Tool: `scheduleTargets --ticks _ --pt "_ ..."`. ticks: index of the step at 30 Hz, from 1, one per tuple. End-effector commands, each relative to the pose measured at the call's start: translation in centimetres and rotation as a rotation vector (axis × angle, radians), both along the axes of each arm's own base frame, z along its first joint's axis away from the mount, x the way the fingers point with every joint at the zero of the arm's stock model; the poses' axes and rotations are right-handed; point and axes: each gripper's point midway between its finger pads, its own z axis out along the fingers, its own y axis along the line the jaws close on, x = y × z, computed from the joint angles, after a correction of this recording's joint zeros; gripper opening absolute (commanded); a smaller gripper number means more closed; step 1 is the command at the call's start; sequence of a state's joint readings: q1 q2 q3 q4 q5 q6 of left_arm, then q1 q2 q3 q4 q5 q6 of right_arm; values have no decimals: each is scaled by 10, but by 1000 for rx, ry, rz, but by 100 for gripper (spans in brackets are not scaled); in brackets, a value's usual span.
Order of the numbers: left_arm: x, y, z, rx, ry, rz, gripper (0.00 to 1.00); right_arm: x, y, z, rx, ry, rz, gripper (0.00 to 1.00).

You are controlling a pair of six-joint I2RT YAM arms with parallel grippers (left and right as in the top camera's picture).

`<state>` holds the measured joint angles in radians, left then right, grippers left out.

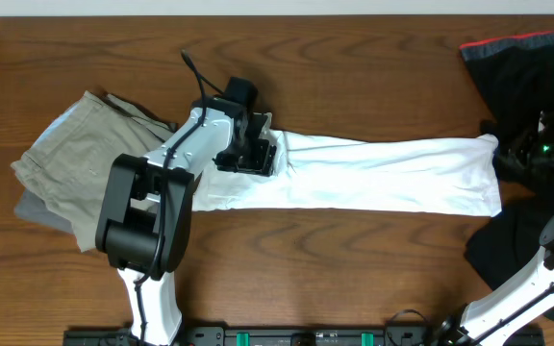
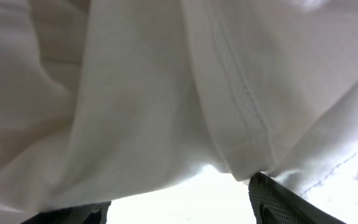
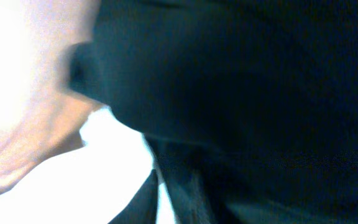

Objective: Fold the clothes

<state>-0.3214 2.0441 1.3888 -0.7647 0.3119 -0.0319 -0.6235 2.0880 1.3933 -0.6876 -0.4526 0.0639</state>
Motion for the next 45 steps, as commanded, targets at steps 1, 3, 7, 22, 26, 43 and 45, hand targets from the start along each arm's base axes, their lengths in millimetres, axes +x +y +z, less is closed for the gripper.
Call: scheduleTargets --ticks 1,3,7,22,26,43,45 --pt "-6 6 -15 14 74 41 74 -28 -51 -19 -253 205 -172 8" --pt "1 4 -1 -9 53 49 75 -45 -82 -18 -401 292 -283 4" --pt "15 7 34 -34 -21 65 79 -65 -114 -14 -481 337 -386 2" --pt "21 16 123 -96 -221 86 92 -8 -39 101 59 -331 -40 39" --pt "17 16 122 -92 -208 86 92 -20 -19 95 32 -249 43 56" --pt "16 14 123 -107 -204 83 97 -42 10 -10 -11 64 246 61" --pt "16 14 123 -106 -206 79 97 -40 19 -14 33 35 284 59"
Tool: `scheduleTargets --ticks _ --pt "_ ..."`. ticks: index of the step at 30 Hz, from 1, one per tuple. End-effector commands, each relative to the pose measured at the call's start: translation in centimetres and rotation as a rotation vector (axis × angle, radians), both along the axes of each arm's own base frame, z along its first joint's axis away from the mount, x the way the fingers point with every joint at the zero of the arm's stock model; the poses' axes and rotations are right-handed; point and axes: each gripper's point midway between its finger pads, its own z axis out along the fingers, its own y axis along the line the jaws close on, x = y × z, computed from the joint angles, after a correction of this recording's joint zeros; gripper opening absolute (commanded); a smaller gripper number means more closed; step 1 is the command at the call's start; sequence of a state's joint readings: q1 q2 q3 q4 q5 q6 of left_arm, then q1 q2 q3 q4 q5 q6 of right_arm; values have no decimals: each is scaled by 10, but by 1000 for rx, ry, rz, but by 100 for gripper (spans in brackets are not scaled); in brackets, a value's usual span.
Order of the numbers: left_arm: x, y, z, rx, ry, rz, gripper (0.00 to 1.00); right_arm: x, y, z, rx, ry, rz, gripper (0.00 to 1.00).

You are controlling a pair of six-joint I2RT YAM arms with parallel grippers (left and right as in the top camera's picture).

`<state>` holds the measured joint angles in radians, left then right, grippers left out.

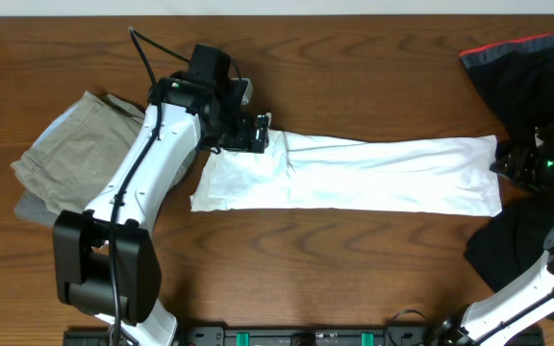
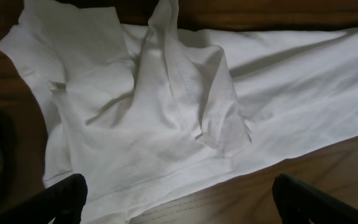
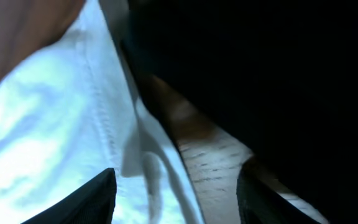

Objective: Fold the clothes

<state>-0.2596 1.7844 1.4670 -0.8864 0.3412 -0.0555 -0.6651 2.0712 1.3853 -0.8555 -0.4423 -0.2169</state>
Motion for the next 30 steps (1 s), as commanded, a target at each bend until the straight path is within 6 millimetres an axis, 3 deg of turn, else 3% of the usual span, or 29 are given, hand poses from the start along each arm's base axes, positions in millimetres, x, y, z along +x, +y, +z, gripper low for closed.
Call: scheduleTargets --ticks 1,6,11,15,20,25,27,30 --pt "2 -1 7 -14 -15 -1 97 1 17 -17 70 -19 84 59" --pt "2 -2 7 -14 -16 -1 97 -4 39 -28 131 2 159 56" --pt "5 -2 8 -18 -30 -1 97 -5 45 -27 139 13 176 56" --pt "7 -3 9 -20 -37 -1 97 -8 47 -27 152 23 175 34" --pt "7 -3 9 -20 -37 -1 97 -5 54 -22 195 1 171 24" --pt "6 -3 9 -20 -36 -1 97 -2 55 -11 219 -3 168 8" --pt "7 -3 9 -20 -37 -1 97 1 52 -2 216 -7 165 2" --pt "6 -3 9 -19 -36 -1 97 10 41 17 197 -27 150 1"
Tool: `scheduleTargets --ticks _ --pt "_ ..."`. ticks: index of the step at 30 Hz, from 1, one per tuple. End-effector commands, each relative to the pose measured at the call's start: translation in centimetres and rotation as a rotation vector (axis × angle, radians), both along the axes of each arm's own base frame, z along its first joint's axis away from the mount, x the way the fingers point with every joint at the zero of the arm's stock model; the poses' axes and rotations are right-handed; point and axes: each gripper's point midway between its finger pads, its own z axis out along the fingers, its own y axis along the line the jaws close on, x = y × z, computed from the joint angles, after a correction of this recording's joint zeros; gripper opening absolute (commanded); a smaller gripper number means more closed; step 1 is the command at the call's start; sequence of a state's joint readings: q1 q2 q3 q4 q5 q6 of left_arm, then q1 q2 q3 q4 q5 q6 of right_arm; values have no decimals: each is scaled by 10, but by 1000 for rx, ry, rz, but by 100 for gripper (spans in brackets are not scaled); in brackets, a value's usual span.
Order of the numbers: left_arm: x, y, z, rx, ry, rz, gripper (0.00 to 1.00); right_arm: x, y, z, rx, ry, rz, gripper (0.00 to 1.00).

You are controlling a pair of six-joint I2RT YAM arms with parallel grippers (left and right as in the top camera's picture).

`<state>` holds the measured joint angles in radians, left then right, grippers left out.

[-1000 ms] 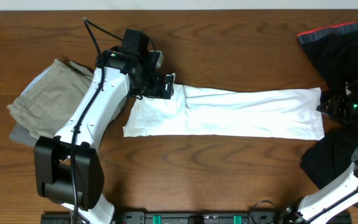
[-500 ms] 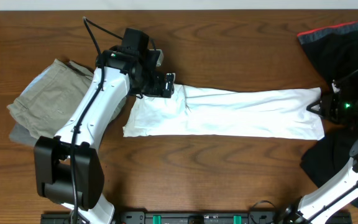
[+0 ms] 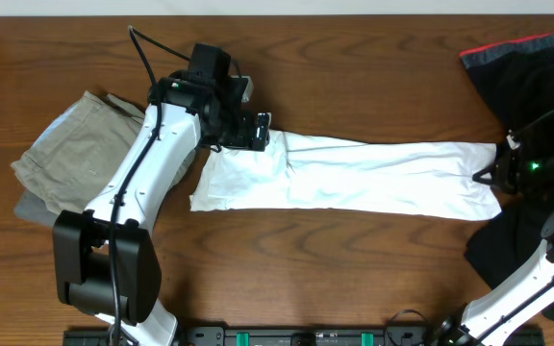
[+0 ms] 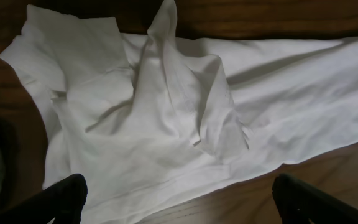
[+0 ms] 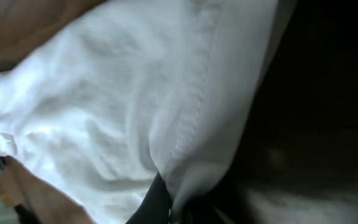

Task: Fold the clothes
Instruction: 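Fold the strip's right end leftward toward the middle with the right gripper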

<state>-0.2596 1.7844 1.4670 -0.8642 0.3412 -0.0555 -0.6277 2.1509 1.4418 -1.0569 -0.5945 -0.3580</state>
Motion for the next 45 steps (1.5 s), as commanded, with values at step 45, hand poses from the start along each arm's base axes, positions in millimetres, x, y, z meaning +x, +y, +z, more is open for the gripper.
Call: scheduleTargets --ticks 45 --pt "-13 61 118 -63 -275 157 99 20 284 73 -362 4 567 13"
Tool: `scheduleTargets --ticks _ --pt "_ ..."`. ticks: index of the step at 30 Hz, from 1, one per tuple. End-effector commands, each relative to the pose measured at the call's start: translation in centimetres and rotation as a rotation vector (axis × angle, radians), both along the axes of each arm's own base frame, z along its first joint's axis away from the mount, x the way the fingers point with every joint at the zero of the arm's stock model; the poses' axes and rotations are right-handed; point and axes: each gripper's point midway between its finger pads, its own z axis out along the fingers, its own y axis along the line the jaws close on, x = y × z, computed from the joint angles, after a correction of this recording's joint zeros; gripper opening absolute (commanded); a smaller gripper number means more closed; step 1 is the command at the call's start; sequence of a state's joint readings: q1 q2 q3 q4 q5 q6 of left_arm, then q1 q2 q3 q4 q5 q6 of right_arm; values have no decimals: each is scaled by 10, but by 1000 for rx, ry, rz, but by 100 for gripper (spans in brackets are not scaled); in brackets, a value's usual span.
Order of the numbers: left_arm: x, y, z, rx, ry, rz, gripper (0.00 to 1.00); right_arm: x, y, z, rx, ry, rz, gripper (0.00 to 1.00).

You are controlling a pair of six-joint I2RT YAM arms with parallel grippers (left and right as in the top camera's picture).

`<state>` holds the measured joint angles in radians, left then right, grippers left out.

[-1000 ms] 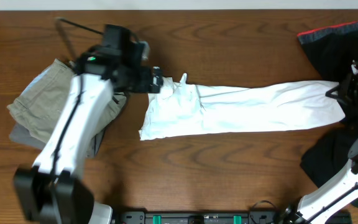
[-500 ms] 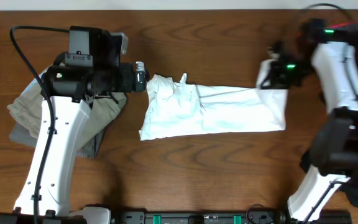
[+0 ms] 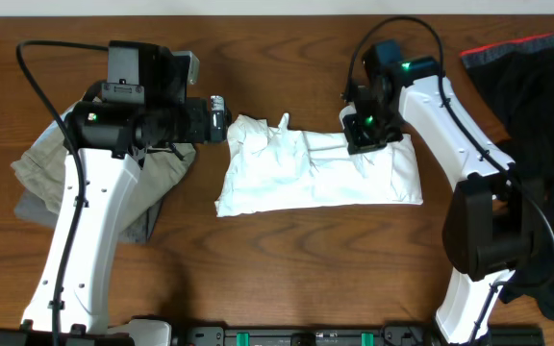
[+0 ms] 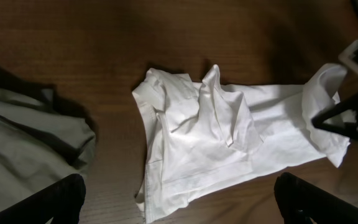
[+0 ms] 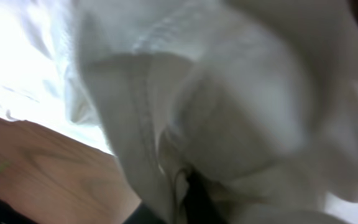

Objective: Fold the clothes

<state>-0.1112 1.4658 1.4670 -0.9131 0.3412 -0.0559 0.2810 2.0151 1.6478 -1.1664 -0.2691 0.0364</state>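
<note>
A white garment (image 3: 315, 178) lies across the middle of the table, doubled over on itself, its left end rumpled. My right gripper (image 3: 362, 135) is over its far edge, shut on the garment's folded-over end; in the right wrist view white cloth (image 5: 216, 106) fills the frame around that gripper (image 5: 188, 199). My left gripper (image 3: 217, 120) hangs open above the table, just left of the garment, with nothing in it. Seen from the left wrist, the white garment (image 4: 229, 137) lies beyond my left gripper (image 4: 182, 204).
A khaki garment (image 3: 41, 163) lies in a heap at the left, partly under my left arm, and shows again as khaki cloth (image 4: 23, 143). Black clothing (image 3: 532, 72) is piled at the right edge. Bare wooden table (image 3: 277, 269) runs along the front.
My right gripper, then at the far right end of the stretched-out white garment, is now over its middle with that end in it. The garment is half as long. My left gripper has drawn back leftward.
At first my left gripper was low on the white garment's left end and my right was at its right end by the black clothes. Then the left stood raised and open. The right then shut on the right end, which now lies folded over the middle.
</note>
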Motion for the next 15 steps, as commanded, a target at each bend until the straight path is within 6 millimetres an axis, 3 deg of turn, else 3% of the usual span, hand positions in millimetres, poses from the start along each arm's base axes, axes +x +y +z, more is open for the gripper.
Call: scheduleTargets --ticks 1,5,8,13,15 --pt "0 1 6 -13 -10 7 99 -8 6 0 -6 7 5 17" --pt "0 1 6 -13 -10 8 99 -13 21 3 63 16 45 42" --pt "0 1 6 -13 -10 8 99 -9 23 4 82 8 40 44" --pt "0 1 6 -13 -7 8 99 5 -6 3 50 -11 -33 34" --pt "-1 1 5 -13 -5 8 99 13 -35 -1 -31 -20 -120 17"
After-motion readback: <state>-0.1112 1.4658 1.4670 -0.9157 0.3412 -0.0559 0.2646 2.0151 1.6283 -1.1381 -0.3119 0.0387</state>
